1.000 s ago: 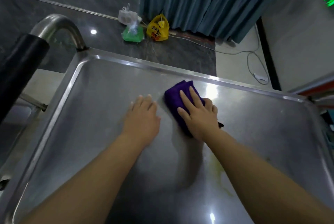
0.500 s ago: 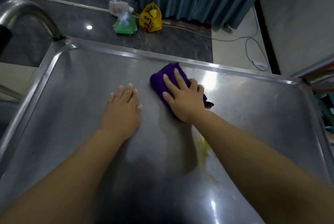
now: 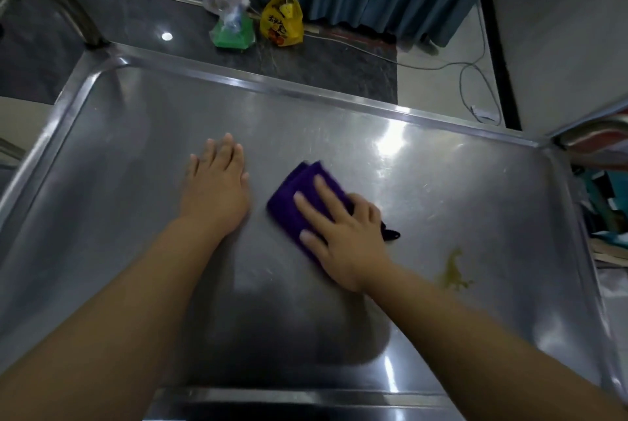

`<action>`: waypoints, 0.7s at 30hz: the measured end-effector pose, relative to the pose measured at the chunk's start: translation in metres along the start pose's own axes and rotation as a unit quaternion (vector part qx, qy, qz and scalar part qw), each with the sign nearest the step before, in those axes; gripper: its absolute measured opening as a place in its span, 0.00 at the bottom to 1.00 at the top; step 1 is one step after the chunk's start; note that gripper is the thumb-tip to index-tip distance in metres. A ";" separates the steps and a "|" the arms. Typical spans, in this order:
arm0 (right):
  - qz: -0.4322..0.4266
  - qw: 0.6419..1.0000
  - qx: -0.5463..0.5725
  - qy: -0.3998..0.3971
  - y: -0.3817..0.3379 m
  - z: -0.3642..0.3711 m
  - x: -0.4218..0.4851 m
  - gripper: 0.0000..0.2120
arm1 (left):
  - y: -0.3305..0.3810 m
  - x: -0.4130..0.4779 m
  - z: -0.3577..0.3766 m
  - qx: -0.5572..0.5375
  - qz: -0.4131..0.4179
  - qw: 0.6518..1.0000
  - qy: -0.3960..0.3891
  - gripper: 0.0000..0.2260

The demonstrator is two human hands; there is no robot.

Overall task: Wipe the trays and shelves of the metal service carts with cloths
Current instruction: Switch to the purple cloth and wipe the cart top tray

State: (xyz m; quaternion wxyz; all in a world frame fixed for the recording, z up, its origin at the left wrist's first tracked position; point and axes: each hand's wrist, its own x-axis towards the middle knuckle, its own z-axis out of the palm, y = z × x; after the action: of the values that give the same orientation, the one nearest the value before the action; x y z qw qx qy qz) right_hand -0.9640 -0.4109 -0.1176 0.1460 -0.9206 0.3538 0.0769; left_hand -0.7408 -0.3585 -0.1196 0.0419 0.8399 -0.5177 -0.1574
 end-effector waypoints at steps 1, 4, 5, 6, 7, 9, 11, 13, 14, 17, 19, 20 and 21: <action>-0.063 0.998 -0.010 -0.022 0.009 -0.003 -0.009 0.25 | 0.000 -0.001 -0.001 -0.002 -0.002 1.000 -0.004 0.23; -0.033 0.998 -0.044 -0.009 0.062 -0.020 -0.014 0.24 | 0.003 -0.015 -0.003 -0.002 0.003 1.000 -0.020 0.23; 0.049 0.998 -0.036 0.007 0.079 -0.025 -0.012 0.24 | 0.005 -0.025 -0.003 -0.008 0.005 1.000 -0.024 0.23; 0.142 0.990 -0.012 0.020 0.090 -0.027 -0.009 0.24 | 0.007 -0.038 -0.003 -0.019 0.009 0.999 -0.026 0.23; 0.213 0.976 0.011 0.034 0.095 -0.026 -0.008 0.25 | 0.011 -0.053 -0.002 -0.028 0.019 0.999 -0.020 0.22; 0.263 0.963 0.010 0.055 0.090 -0.022 -0.006 0.26 | 0.019 -0.087 0.002 -0.031 0.046 0.998 0.005 0.18; 0.270 0.961 0.008 0.055 0.082 -0.023 -0.003 0.26 | 0.026 -0.118 0.006 -0.021 0.061 0.998 0.009 0.19; 0.279 0.959 0.023 0.046 0.072 -0.024 -0.003 0.27 | 0.031 -0.138 0.012 0.006 0.060 0.998 -0.022 0.25; 0.275 0.960 0.029 0.039 0.063 -0.022 -0.007 0.27 | 0.032 -0.142 0.014 0.006 0.049 0.998 -0.027 0.27; 0.147 0.989 0.010 0.026 0.018 0.001 -0.038 0.26 | 0.029 -0.146 0.022 -0.013 0.006 1.000 -0.024 0.26; -0.001 1.000 -0.018 -0.006 -0.003 0.014 -0.068 0.26 | 0.026 -0.146 0.029 -0.015 0.007 1.000 -0.003 0.23; -0.065 0.997 -0.029 -0.028 0.001 0.016 -0.078 0.27 | 0.024 -0.146 0.033 -0.015 0.009 1.000 0.002 0.22; -0.109 0.993 -0.034 -0.041 0.012 0.013 -0.081 0.27 | 0.023 -0.146 0.036 -0.014 0.007 1.000 0.003 0.22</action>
State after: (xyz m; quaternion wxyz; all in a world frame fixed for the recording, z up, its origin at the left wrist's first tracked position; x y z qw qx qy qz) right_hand -1.0322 -0.3638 -0.1126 0.1366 -0.9542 0.2424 0.1098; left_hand -0.8315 -0.2368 -0.1159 0.0566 0.8360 -0.5212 -0.1620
